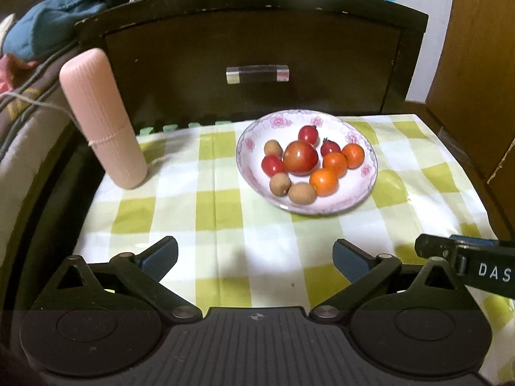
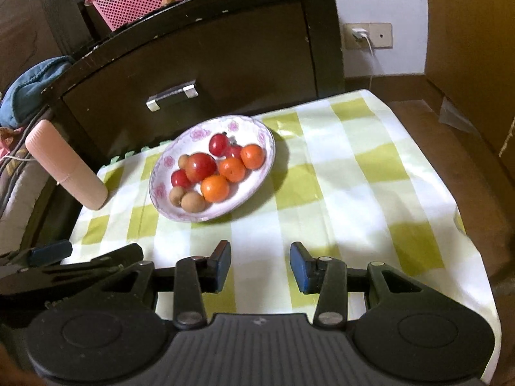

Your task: Organize fruits

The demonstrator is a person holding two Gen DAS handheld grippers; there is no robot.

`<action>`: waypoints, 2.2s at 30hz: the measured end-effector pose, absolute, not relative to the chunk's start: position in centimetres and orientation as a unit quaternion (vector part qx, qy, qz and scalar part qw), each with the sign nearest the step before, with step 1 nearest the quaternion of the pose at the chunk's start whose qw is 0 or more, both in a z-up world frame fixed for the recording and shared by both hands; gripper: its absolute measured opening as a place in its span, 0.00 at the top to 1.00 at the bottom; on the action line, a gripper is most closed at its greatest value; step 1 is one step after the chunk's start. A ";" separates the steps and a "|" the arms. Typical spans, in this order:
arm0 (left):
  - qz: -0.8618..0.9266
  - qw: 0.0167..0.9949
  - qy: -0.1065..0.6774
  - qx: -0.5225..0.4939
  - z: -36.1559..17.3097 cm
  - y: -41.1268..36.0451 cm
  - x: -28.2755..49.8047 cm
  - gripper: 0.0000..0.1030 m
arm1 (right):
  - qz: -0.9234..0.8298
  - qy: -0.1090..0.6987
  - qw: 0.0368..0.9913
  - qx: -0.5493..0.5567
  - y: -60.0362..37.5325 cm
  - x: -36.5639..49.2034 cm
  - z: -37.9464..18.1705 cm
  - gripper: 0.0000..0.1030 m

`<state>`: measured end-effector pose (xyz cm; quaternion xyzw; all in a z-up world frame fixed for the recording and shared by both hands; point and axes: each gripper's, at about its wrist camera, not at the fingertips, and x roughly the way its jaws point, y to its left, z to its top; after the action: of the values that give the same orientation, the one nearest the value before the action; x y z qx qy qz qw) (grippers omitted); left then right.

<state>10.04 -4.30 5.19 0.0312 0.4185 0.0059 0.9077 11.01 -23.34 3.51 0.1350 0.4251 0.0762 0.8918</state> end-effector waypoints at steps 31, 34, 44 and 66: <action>0.001 0.901 0.430 0.050 5.1 -3.9 3.3 0.00 | 0.100 0.440 0.883 0.128 -21.5 3.2 3.4 0.61; 0.002 0.902 0.430 0.049 5.1 -3.8 3.0 0.00 | 0.102 0.441 0.883 0.128 -21.5 2.9 3.4 0.61; 0.005 0.906 0.421 0.050 5.5 -3.5 1.1 0.00 | 0.110 0.438 0.883 0.128 -21.2 1.1 3.7 0.61; 0.004 0.902 0.429 0.045 5.1 -3.2 -0.7 0.00 | 0.112 0.444 0.880 0.128 -21.1 -0.7 3.5 0.61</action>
<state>-0.65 -3.24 5.10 0.0450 0.4295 0.0037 0.9019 -0.70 -21.11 3.47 0.1275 0.4436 0.1120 0.8800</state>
